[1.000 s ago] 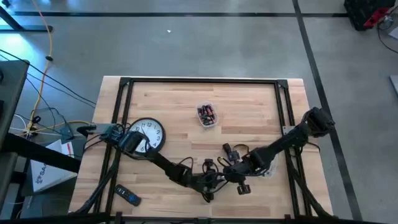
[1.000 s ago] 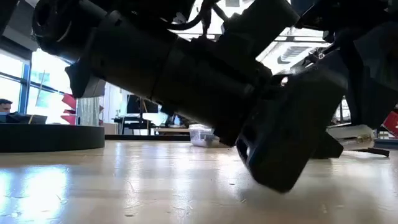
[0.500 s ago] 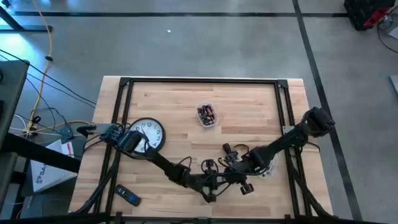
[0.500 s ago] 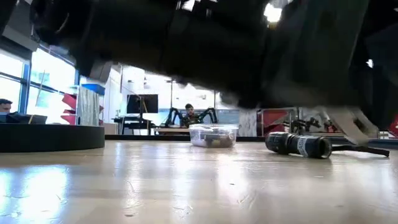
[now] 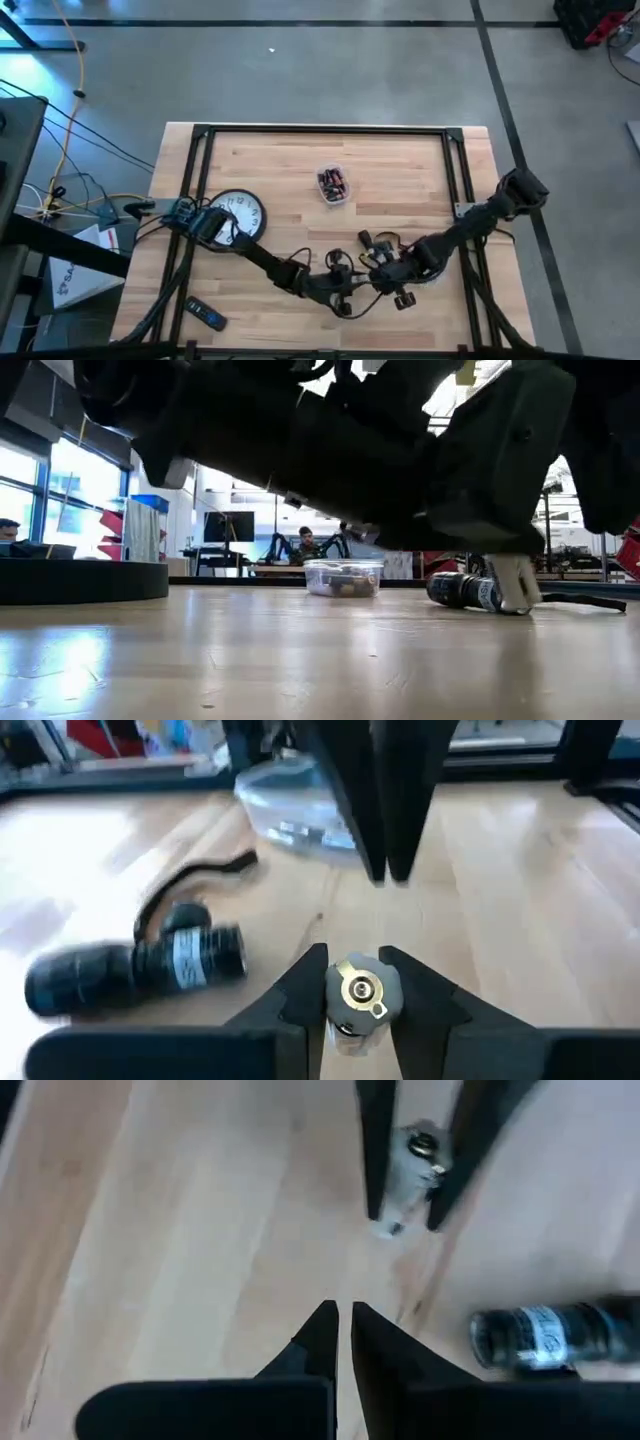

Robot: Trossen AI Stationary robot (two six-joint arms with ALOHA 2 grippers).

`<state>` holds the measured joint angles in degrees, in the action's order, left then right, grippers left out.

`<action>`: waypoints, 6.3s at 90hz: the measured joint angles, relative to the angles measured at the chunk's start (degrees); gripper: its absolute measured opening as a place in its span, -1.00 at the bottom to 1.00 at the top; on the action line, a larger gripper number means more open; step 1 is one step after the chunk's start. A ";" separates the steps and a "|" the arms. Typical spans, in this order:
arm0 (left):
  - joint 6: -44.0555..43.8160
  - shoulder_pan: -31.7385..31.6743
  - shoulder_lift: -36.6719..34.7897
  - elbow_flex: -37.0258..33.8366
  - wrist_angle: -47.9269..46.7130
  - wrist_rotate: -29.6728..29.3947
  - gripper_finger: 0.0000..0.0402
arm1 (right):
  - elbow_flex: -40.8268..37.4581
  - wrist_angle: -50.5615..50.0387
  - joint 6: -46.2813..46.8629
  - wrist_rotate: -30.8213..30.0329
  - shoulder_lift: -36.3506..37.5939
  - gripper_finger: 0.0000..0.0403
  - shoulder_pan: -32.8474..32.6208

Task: Insert battery
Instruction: Insert the silver battery into the battery holder

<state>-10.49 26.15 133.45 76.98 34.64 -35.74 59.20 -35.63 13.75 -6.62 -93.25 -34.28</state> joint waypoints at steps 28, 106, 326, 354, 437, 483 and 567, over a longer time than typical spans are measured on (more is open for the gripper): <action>-14.75 0.07 0.11 -3.03 1.79 -6.08 -0.68 | -0.02 3.44 15.58 -20.39 -0.53 -1.00 -9.56; -32.49 0.93 -11.37 -18.83 29.48 -14.61 -0.68 | -0.07 9.61 38.47 -68.50 -15.35 0.08 -18.60; 12.71 5.27 -27.88 -27.62 20.36 -0.59 -0.18 | -0.02 22.47 9.24 -29.17 -1.37 -0.67 -3.02; 10.93 4.94 -21.94 -21.22 9.86 2.11 -0.17 | -0.04 25.34 5.79 -19.75 -1.91 -0.67 1.32; -2.63 2.00 -21.79 -21.43 7.10 6.27 -0.18 | -0.04 26.94 0.06 -22.13 -1.91 -0.67 0.51; -5.13 1.99 -21.75 -21.50 8.14 7.80 -0.49 | -0.04 27.44 -0.34 -22.20 -1.88 -0.67 0.34; -4.65 2.59 -21.81 -21.41 8.55 6.64 -0.69 | -0.02 23.93 5.95 -21.12 -1.88 -0.39 0.41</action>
<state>-15.14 28.74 111.63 55.57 43.19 -29.10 59.18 -11.70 19.70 -27.74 -95.13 -33.87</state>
